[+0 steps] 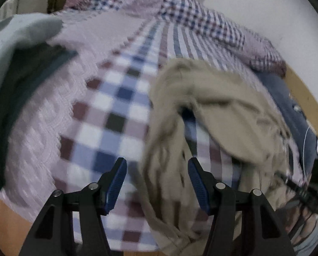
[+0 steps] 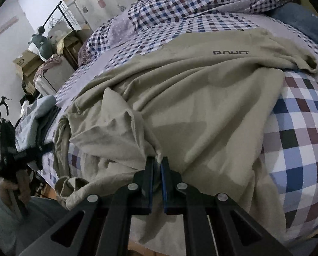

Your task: Fold clothes

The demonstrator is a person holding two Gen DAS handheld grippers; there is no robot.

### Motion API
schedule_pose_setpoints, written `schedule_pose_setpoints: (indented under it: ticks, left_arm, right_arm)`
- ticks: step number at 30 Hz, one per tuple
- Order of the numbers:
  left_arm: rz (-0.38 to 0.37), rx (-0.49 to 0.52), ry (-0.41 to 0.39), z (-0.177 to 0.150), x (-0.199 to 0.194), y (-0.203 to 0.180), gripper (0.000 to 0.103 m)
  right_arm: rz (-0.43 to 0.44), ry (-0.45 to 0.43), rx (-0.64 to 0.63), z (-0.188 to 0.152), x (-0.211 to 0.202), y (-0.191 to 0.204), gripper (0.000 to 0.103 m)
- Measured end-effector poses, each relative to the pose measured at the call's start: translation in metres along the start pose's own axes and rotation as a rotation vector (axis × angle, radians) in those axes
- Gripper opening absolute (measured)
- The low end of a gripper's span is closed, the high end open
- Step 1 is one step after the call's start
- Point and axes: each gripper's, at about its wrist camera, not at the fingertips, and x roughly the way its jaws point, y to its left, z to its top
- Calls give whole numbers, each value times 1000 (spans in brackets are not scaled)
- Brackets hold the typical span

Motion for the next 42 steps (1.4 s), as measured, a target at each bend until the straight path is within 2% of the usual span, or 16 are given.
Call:
schedule_pose_setpoints:
  ticks: [4,6,8,9,11,14,16,19,22,26,36,40,41,42]
  left_arm:
    - [61,50,41,-13,12,-15,62]
    - [84,43,51,-19,15,-19,52]
    - [111,23,51,-20,15,-18,35]
    - [122,13,50,-20,14,-17,31]
    - [131,-16,44,-18,11,-14,13]
    - [173,-60,13,-10,1,-8,7]
    - [217,-88,-33,0,-11,-3,7]
    - [235,-139,-113,23,-35,9,6]
    - [255,-150,-195,61,-60,18,6]
    - [312,-98,-298,123,-81,16,6]
    - [458,105,-488,311,-83,-50,5]
    - [539,154,-612,359,-73,-77,5]
    - [570,167,-617,367,-66,-80,6]
    - [602,174,-583,374,-52,-77,6]
  right_arm:
    - [24,-7,13,2,-1,-1,5]
    - [35,-13,22,3,-2,-2,5]
    - [43,-19,32,4,-4,-3,5]
    - [47,-22,38,5,-5,-5,5]
    - [44,-27,41,6,-6,-5,6]
    - [39,-41,23,7,-11,-4,6]
    - [52,-50,22,8,-13,-4,6]
    - [76,-60,32,10,-17,-7,6]
    - [108,-68,50,13,-20,-9,6]
    - [167,-84,51,15,-23,-6,6]
    - [316,-87,-49,10,-22,28,8]
    - [406,-56,-155,-1,-19,59,8]
    - [420,-45,-187,-4,-18,68,8]
    - [429,-32,-224,-8,-17,76,8]
